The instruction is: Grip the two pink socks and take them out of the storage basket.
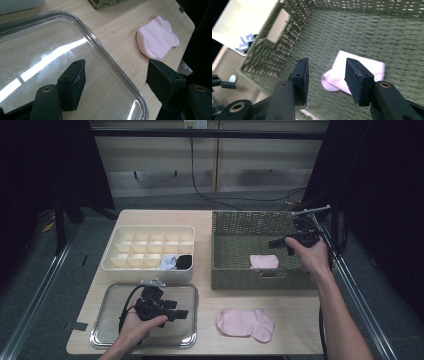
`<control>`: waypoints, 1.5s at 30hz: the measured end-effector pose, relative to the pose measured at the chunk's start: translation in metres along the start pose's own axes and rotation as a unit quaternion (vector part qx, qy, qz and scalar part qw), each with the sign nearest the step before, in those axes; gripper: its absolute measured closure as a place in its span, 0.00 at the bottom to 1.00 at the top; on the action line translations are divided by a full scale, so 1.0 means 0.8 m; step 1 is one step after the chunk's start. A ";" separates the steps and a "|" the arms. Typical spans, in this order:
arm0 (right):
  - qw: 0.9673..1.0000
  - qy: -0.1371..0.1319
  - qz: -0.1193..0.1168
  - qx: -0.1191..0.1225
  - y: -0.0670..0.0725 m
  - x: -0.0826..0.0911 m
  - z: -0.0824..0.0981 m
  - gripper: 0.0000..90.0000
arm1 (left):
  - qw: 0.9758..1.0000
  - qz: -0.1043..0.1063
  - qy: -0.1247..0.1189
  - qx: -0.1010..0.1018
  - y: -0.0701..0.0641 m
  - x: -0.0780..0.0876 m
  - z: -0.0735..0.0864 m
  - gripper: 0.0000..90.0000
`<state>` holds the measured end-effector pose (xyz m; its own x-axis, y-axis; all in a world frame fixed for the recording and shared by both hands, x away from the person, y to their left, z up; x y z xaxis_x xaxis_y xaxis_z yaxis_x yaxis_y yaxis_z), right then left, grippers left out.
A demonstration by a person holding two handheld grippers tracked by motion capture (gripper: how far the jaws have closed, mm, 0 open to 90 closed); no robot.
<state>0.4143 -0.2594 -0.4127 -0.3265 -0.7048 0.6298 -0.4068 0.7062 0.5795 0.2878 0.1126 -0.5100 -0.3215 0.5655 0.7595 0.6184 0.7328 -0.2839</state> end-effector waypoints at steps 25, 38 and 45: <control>0.989 0.102 0.087 -0.056 -0.082 -0.077 -0.013 0.57 | 1.000 -0.002 0.003 -0.006 0.005 0.000 0.001 0.35; 0.977 0.141 0.119 -0.106 -0.117 -0.092 0.001 0.53 | 1.000 0.000 0.005 -0.006 0.006 -0.001 0.002 0.35; 0.971 0.155 0.133 -0.124 -0.127 -0.095 0.005 0.49 | 1.000 -0.001 0.005 -0.005 0.008 -0.001 0.003 0.35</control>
Point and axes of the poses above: each handheld gripper's, and its own axes: x roughly backward along the jaws, z roughly out of its underside, y roughly to its left, the point moved 7 cm from there along -x, roughly forward along the jaws, and after that the axes turned 15 degrees about -z, right-handed, at the moved point
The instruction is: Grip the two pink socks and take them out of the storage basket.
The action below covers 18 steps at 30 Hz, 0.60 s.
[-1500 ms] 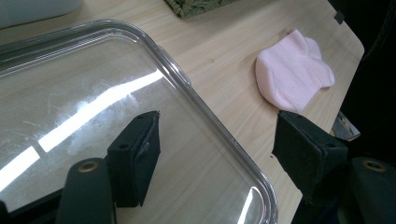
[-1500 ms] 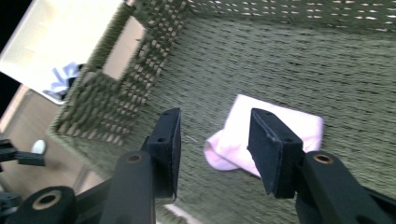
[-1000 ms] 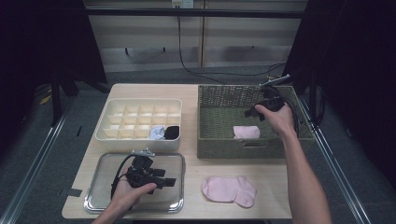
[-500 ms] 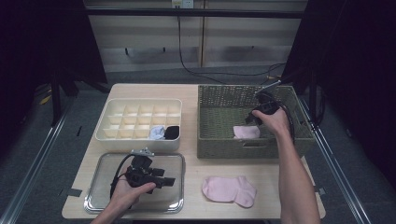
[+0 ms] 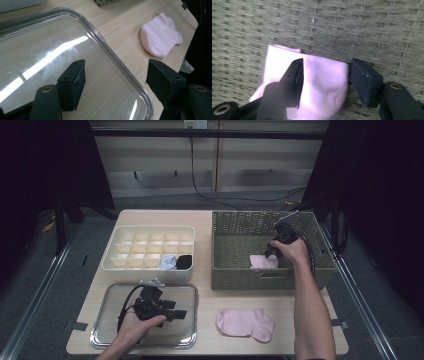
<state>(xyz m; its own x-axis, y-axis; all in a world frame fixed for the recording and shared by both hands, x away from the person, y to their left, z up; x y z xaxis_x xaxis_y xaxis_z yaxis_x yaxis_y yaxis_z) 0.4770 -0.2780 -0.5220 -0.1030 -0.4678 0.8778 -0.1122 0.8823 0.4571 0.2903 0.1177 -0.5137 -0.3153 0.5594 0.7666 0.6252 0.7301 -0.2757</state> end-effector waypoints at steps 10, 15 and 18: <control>0.999 0.040 -0.011 -0.007 0.003 -0.013 0.006 0.66 | 1.000 0.000 0.000 0.000 0.001 0.000 -0.001 0.35; 0.999 0.019 -0.036 0.009 0.010 -0.005 0.003 0.93 | 1.000 0.001 -0.002 -0.001 0.001 0.001 -0.001 0.35; 0.998 -0.003 -0.056 0.014 0.016 0.003 0.000 0.97 | 1.000 0.000 -0.001 -0.001 0.001 0.000 -0.001 0.35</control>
Point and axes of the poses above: each handheld gripper's, and its own axes: x roughly backward along the jaws, z roughly out of its underside, y roughly to its left, the point moved 7 cm from there along -x, roughly forward along the jaws, and after that the axes turned 15 degrees about -z, right-handed, at the moved point
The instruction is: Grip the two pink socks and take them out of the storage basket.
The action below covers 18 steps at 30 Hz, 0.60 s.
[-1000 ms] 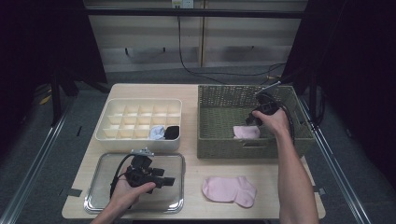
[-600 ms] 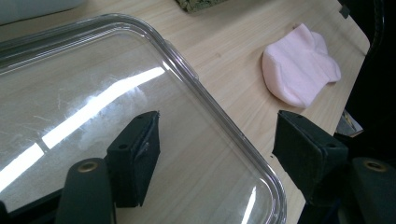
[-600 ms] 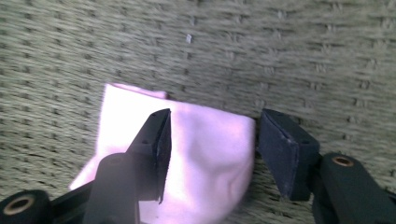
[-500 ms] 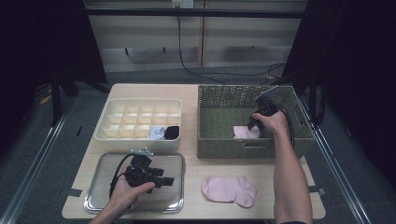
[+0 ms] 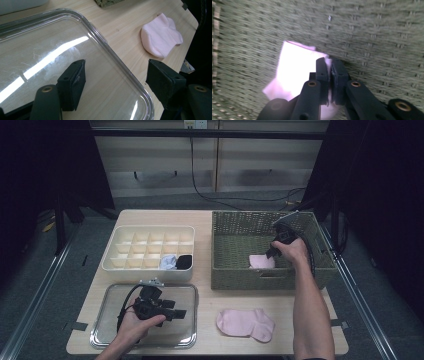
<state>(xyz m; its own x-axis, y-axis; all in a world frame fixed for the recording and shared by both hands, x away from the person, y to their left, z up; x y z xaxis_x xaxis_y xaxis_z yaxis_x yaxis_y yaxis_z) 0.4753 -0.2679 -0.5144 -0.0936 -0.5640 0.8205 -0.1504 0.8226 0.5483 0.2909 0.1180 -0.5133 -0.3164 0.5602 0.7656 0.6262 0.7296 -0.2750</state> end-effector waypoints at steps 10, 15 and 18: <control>0.998 -0.034 -0.045 0.017 0.020 0.019 -0.001 0.97 | 1.000 -0.002 0.002 -0.001 0.000 -0.002 0.000 0.35; 0.997 -0.051 -0.051 0.022 0.026 0.028 -0.002 0.97 | 1.000 -0.003 0.002 -0.001 0.000 -0.002 0.000 0.35; 0.996 -0.061 -0.058 0.028 0.034 0.038 0.000 0.97 | 1.000 -0.002 0.001 0.000 0.000 -0.003 -0.001 0.35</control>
Point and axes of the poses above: each handheld gripper's, and its own axes: x roughly backward along the jaws, z roughly out of its underside, y roughly to its left, the point moved 7 cm from there along -x, roughly forward along the jaws, and after that the axes turned 15 degrees about -z, right-handed, at the moved point
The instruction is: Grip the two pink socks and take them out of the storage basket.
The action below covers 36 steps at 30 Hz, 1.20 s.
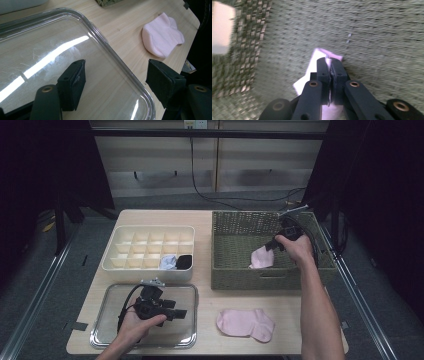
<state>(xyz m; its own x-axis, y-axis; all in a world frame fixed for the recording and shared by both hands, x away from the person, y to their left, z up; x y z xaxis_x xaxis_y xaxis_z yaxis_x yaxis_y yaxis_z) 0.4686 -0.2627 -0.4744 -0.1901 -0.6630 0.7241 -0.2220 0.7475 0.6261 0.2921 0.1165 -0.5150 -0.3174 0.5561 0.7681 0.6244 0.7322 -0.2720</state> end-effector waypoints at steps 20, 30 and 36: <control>0.999 -0.038 -0.032 0.019 0.033 0.033 0.001 0.97 | 1.000 -0.005 0.002 -0.005 0.000 -0.001 -0.001 0.35; 0.996 -0.058 -0.040 0.045 0.062 0.055 -0.005 0.97 | 1.000 -0.005 0.003 -0.004 -0.001 -0.001 -0.001 0.35; 0.995 -0.065 -0.048 0.058 0.071 0.065 -0.007 0.97 | 1.000 -0.004 0.000 0.003 0.000 0.000 0.001 0.35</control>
<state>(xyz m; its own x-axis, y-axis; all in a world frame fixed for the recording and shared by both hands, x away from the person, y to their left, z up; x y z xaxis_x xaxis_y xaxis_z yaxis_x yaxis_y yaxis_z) 0.4511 -0.2542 -0.3997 -0.2836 -0.7362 0.6145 -0.3527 0.6760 0.6471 0.2915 0.1167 -0.5155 -0.3220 0.5498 0.7707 0.6170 0.7393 -0.2696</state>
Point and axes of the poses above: each handheld gripper's, and its own axes: x roughly backward along the jaws, z roughly out of its underside, y roughly to its left, the point moved 7 cm from there along -x, roughly forward along the jaws, and after that the axes turned 15 degrees about -z, right-handed, at the moved point
